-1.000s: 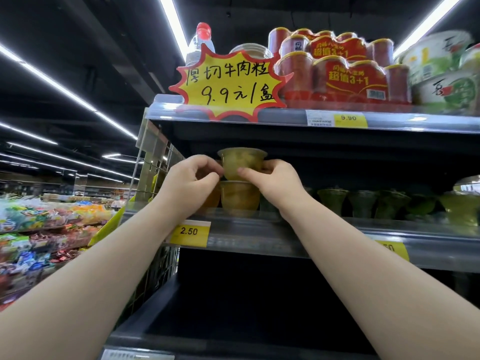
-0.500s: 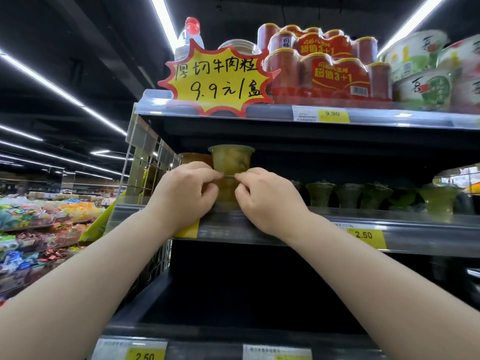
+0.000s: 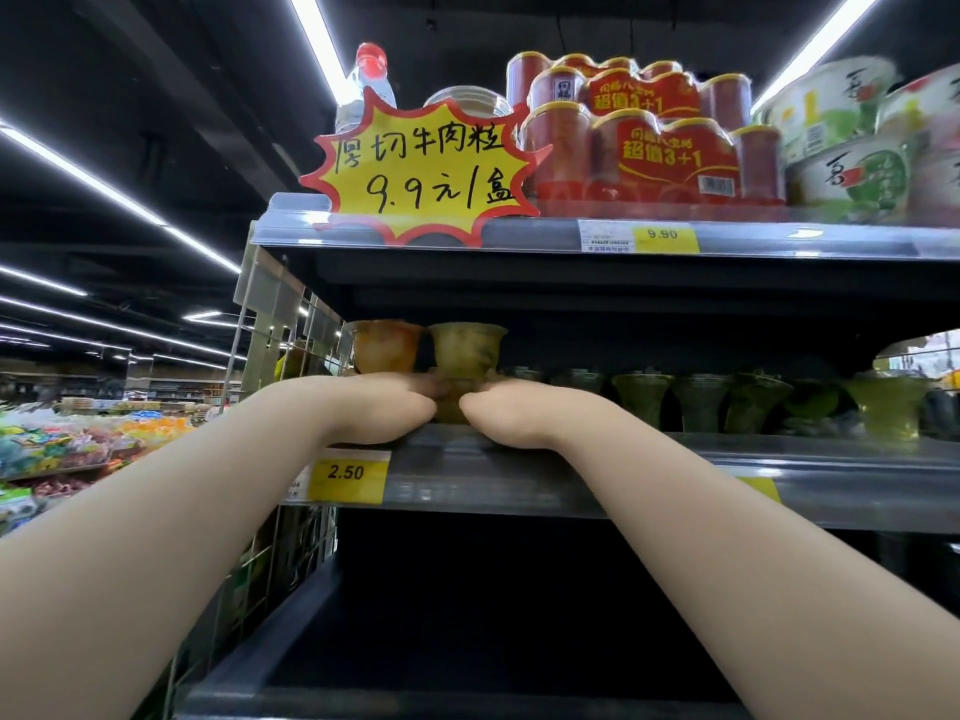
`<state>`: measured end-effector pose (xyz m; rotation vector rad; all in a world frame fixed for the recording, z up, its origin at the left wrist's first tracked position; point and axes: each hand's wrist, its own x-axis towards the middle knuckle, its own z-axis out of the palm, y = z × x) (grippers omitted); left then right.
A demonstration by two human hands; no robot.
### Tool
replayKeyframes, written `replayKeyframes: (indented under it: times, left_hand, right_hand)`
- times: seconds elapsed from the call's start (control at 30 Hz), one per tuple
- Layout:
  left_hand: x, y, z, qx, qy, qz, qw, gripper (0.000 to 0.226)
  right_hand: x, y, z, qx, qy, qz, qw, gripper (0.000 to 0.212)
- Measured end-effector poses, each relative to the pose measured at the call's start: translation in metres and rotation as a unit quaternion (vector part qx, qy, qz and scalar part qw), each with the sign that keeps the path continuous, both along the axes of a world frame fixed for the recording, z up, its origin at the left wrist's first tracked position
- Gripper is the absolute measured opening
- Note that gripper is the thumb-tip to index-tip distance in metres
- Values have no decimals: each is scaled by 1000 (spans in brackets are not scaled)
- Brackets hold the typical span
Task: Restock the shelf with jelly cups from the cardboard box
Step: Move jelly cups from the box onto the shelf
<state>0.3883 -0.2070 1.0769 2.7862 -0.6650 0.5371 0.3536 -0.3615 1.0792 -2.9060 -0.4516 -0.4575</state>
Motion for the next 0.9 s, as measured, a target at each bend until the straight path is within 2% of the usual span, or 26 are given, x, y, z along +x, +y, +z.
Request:
replayKeyframes:
  times: [0.07,0.17,0.3,0.4,0.5,0.67,0.9]
  left_hand:
    - [6,1,0,12,19,1,1000,54]
    - [6,2,-3,-11,-11,-11,1000,53]
    - [-12,1,-15,-15,-126,15,992,45]
    - [-28,-1,-28,-37,-216,79,972,45]
    - [-49,0,-54,-27,-257,98,961,51]
    - [-105,22,-87,18,-185,123,975,77]
    - [-196,49,-128,3,-176,155,972,82]
  right_hand:
    - [3,0,0,17,5,-8,1000,24]
    - [6,-2,-4,30,-39,-23,999,33]
    - [2,-3,-23,19,-218,-50,975,46]
    - [-11,-4,-43,-43,-297,-47,953,49]
    - [-35,-14,-66,-47,-276,-43,959,53]
    - [-94,-28,-93,-18,-208,-47,977,62]
    - [-183,-21,-132,-20,-210,-34,977,79]
